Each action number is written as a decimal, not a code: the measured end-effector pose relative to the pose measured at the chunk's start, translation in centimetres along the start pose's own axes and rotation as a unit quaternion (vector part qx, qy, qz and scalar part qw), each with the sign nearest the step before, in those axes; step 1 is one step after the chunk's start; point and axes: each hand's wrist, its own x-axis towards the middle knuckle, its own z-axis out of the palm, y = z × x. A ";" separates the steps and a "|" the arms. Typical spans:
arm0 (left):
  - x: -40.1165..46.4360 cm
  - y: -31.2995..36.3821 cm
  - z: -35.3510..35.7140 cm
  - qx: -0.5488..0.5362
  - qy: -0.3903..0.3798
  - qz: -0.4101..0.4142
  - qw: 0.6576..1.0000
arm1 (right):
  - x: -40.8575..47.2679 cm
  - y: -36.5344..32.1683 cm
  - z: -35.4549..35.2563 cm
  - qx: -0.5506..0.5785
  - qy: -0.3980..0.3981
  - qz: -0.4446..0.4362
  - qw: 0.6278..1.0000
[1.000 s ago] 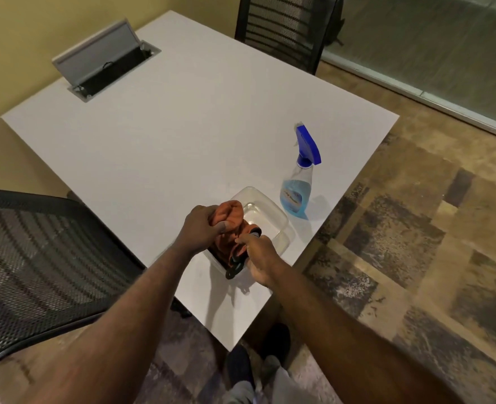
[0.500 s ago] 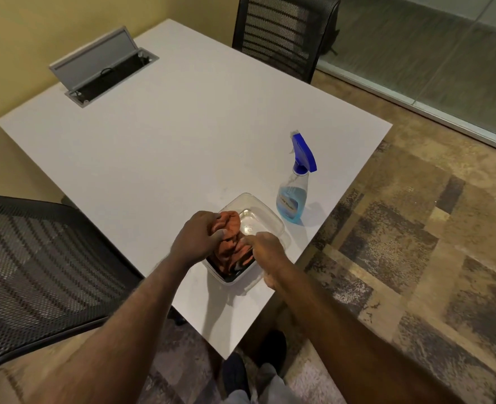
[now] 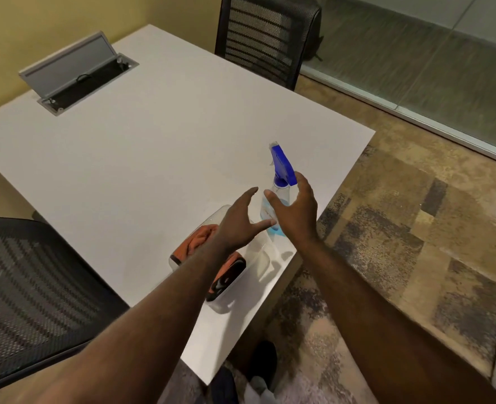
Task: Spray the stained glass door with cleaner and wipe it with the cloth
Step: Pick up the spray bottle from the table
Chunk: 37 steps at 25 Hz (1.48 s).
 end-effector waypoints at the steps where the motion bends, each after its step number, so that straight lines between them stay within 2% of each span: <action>1: 0.6 0.7 0.5 -0.005 0.000 0.003 1.000 | 0.5 0.2 -0.1 -0.002 -0.017 0.002 1.000; 6: 1.5 2.8 2.4 -0.056 0.047 0.052 0.996 | 1.2 0.9 0.1 -0.028 -0.031 -0.002 0.999; 10: 1.2 2.8 3.2 -0.057 0.087 0.035 0.994 | 1.0 0.9 -0.1 -0.026 -0.034 -0.006 0.999; 15: -0.3 3.5 1.5 -0.044 0.105 0.066 0.991 | -0.7 -1.5 -1.3 -0.045 -0.039 -0.080 0.995; 20: -3.4 4.3 -2.5 -0.032 0.163 0.105 0.980 | -3.4 -5.8 -2.0 -0.042 -0.030 -0.175 0.983; 23: -5.1 3.6 -4.5 -0.025 0.173 0.104 0.979 | -4.8 -7.3 -1.3 -0.021 -0.040 -0.179 0.983; 29: -6.3 -0.2 -4.3 -0.026 0.155 0.076 0.985 | -6.0 -5.2 1.9 -0.024 -0.085 -0.164 0.982; 37: -5.0 -3.2 -2.2 -0.003 0.082 0.022 0.996 | -5.6 -1.0 4.8 -0.054 -0.123 -0.102 0.986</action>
